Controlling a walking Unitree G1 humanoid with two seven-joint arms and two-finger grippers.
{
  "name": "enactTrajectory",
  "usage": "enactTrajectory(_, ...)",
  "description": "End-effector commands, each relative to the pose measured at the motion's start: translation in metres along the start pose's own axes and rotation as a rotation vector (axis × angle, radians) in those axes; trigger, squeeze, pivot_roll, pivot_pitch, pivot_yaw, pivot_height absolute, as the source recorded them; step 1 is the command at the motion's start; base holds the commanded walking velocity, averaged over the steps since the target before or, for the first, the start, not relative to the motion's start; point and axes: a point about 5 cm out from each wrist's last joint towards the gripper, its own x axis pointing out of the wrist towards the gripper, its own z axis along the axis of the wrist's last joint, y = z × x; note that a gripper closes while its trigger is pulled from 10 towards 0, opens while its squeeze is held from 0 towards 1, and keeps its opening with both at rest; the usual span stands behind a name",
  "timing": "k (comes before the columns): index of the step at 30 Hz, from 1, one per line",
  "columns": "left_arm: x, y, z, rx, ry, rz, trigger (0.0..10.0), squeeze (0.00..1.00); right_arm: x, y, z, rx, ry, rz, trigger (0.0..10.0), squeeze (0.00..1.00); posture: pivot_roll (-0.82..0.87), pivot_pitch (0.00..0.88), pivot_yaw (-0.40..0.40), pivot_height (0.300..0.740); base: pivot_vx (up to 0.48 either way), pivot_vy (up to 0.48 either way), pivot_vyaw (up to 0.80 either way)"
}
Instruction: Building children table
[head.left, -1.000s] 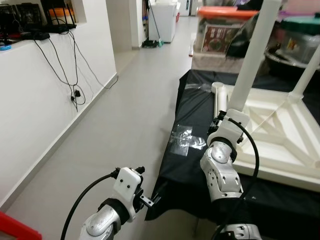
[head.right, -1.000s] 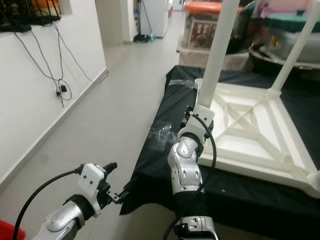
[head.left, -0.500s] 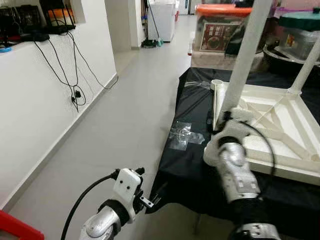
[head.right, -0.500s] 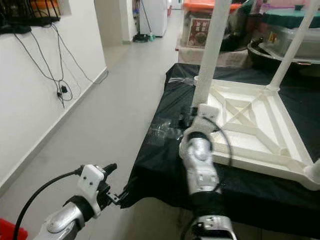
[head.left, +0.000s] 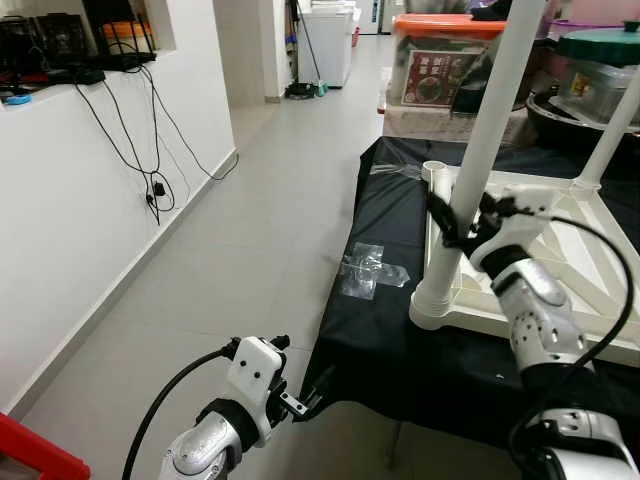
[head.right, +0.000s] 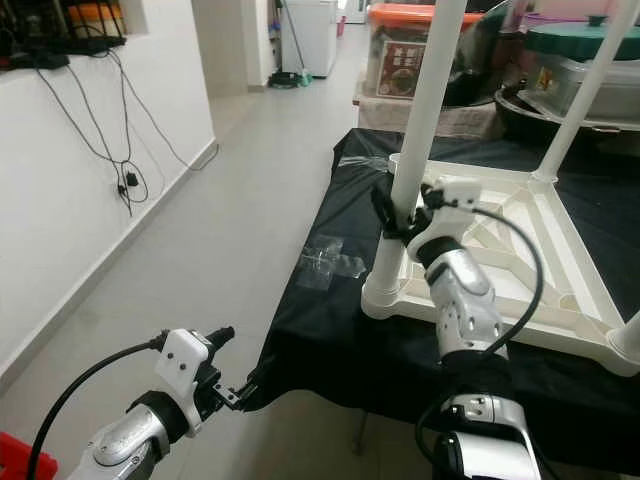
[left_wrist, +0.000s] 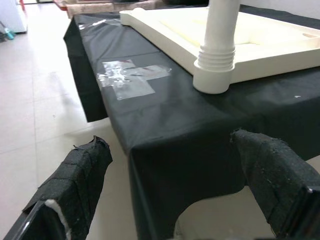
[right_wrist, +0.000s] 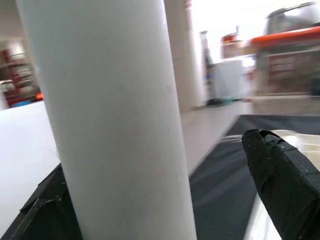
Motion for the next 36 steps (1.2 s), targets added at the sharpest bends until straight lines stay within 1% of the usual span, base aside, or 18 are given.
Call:
enactTrajectory(1,0.001,0.001,-0.003,0.002,0.010,-0.002,10.0,0.00,0.005,0.015,-0.008,0.022,0.083,0.223,10.0,0.00,0.09,0.000,-0.002,0.740,0.000,0.000,0.00)
enactTrajectory(2,0.002,0.001,-0.002,0.004,0.009,-0.004,10.0,0.00,0.006,0.024,-0.013,0.027,0.148,0.390,10.0,0.00,0.10,0.000,-0.006,0.740,0.000,0.000,0.00)
enactTrajectory(3,0.002,0.001,-0.002,0.004,0.009,-0.004,10.0,0.00,0.006,0.024,-0.013,0.027,0.148,0.390,10.0,0.00,0.10,0.000,-0.006,0.740,0.000,0.000,0.00)
enactTrajectory(4,0.002,0.001,-0.002,0.006,0.008,-0.006,10.0,0.00,0.005,0.030,-0.016,0.040,0.198,0.512,10.0,0.00,0.11,0.000,-0.013,0.740,0.000,0.000,0.00)
enactTrajectory(5,0.002,0.001,-0.002,0.006,0.008,-0.006,10.0,0.00,0.005,0.030,-0.016,0.040,0.198,0.512,10.0,0.00,0.11,0.000,-0.013,0.740,0.000,0.000,0.00)
enactTrajectory(6,0.003,0.001,-0.001,0.007,0.007,-0.006,10.0,0.00,0.005,0.038,-0.018,0.078,0.249,0.678,10.0,0.00,0.10,0.000,-0.010,0.740,0.000,0.000,0.00)
enactTrajectory(9,0.003,0.001,-0.001,0.007,0.007,-0.006,10.0,0.00,0.004,0.044,-0.018,0.076,0.282,0.806,10.0,0.00,0.11,0.000,-0.015,0.740,0.000,0.000,0.00)
enactTrajectory(17,0.003,0.001,-0.001,0.009,0.006,-0.008,10.0,0.00,0.007,0.050,-0.018,0.072,0.304,0.895,10.0,0.00,0.11,0.000,-0.014,0.740,0.000,0.000,0.00)
enactTrajectory(18,0.003,0.001,-0.001,0.010,0.006,-0.008,10.0,0.00,0.009,0.052,-0.018,0.067,0.303,0.903,4.8,0.00,0.11,0.000,-0.013,0.740,0.000,0.000,0.00)
enactTrajectory(19,0.003,0.001,-0.001,0.010,0.006,-0.008,10.0,0.00,0.009,0.052,-0.018,0.067,0.303,0.903,4.8,0.00,0.11,0.000,-0.013,0.740,0.000,0.000,0.00)
enactTrajectory(20,0.003,0.001,-0.001,0.010,0.006,-0.009,10.0,0.00,0.011,0.053,-0.018,0.061,0.292,0.897,0.0,0.00,0.11,0.000,-0.012,0.740,0.000,0.000,0.00)
enactTrajectory(28,0.003,0.000,-0.001,0.007,0.007,-0.010,10.0,0.00,0.013,0.054,-0.022,0.056,0.240,0.827,0.0,0.00,0.12,0.000,-0.014,0.740,0.000,0.000,0.00)
enactTrajectory(30,0.003,0.001,-0.002,0.004,0.007,-0.003,10.0,0.00,0.013,0.051,-0.031,0.036,0.201,0.592,0.0,0.00,0.10,0.000,-0.006,0.740,0.000,0.000,0.00)
enactTrajectory(32,0.003,0.001,-0.002,0.004,0.007,-0.003,10.0,0.00,0.013,0.051,-0.031,0.036,0.201,0.592,0.0,0.00,0.10,0.000,-0.006,0.740,0.000,0.000,0.00)
enactTrajectory(33,0.003,0.001,-0.002,0.002,0.008,-0.001,10.0,0.00,0.013,0.048,-0.034,0.029,0.187,0.471,0.0,0.00,0.10,0.000,-0.004,0.740,0.000,0.000,0.00)
enactTrajectory(34,0.003,0.001,-0.002,0.002,0.008,-0.001,10.0,0.00,0.013,0.048,-0.034,0.029,0.187,0.471,0.0,0.00,0.10,0.000,-0.004,0.740,0.000,0.000,0.00)
enactTrajectory(35,0.003,0.001,-0.003,0.000,0.009,-0.003,10.0,0.00,0.011,0.042,-0.037,0.021,0.173,0.307,0.0,0.00,0.09,0.000,0.001,0.740,0.000,0.000,0.00)
enactTrajectory(36,0.003,0.001,-0.003,0.000,0.009,-0.003,10.0,0.00,0.011,0.042,-0.037,0.021,0.173,0.307,0.0,0.00,0.09,0.000,0.001,0.740,0.000,0.000,0.00)
